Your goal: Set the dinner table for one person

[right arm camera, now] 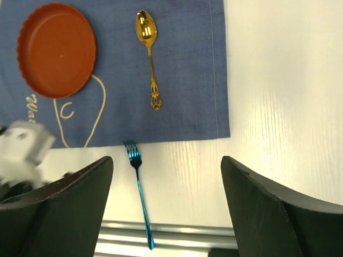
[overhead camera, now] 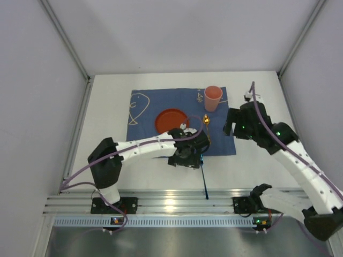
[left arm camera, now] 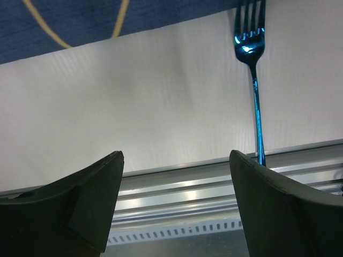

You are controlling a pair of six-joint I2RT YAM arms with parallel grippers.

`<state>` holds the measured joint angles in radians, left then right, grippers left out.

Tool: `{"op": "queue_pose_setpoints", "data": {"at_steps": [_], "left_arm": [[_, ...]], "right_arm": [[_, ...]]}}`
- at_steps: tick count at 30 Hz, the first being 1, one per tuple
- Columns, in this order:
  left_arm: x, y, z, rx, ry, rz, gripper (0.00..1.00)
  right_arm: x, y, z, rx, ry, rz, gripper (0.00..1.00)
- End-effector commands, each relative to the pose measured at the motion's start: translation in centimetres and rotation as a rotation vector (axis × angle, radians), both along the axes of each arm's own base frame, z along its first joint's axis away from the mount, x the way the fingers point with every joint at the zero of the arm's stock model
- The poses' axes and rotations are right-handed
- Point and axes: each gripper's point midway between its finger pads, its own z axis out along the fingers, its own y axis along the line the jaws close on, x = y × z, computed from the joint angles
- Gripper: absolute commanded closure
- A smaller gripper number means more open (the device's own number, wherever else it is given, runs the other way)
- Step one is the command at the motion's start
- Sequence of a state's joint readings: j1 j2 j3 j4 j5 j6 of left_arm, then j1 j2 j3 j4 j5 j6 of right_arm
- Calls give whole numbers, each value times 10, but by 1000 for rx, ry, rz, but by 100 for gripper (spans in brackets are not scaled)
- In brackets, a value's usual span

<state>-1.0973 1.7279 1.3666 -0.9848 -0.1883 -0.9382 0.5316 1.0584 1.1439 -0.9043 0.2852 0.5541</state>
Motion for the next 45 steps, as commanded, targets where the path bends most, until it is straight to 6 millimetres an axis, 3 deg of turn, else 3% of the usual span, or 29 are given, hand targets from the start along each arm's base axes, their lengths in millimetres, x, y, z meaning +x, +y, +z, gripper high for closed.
{"op": "queue_pose_setpoints", "data": {"at_steps": [1,3,7,15,19,23,37,40,42,44,45], "left_arm": [[-3,-42,-4,-82,-12,33,15],[-3,-59,-13,-110,-15,34,15],[2,-78,-28,-127,-28,72,17],[6,-114,-59,-141,-50,81,21],[9,-114,-76,-97,-61,110,35],[4,-107,-97,-45,-54,140,66],[-23,-67,-146,152,3,86,100],[-25,-62,-144,183,-11,51,100],[-17,-61,-128,188,-51,25,100],[-8,-62,-88,165,-102,9,100],[1,-63,-57,132,-160,-10,100]], "right_arm": [[-42,-21,4,10,56,-15,18],[-54,-25,11,31,39,-7,18],[-76,-33,5,35,62,12,18],[-99,-49,5,11,52,33,18],[-106,-53,5,-4,54,50,18],[-111,-59,6,-15,40,55,18],[-115,-60,2,-21,45,67,17],[-112,-57,0,-11,44,66,17],[-109,-54,-1,-2,40,68,17],[-107,-52,-2,-3,47,64,17],[-106,-52,-1,1,47,56,17]]}}
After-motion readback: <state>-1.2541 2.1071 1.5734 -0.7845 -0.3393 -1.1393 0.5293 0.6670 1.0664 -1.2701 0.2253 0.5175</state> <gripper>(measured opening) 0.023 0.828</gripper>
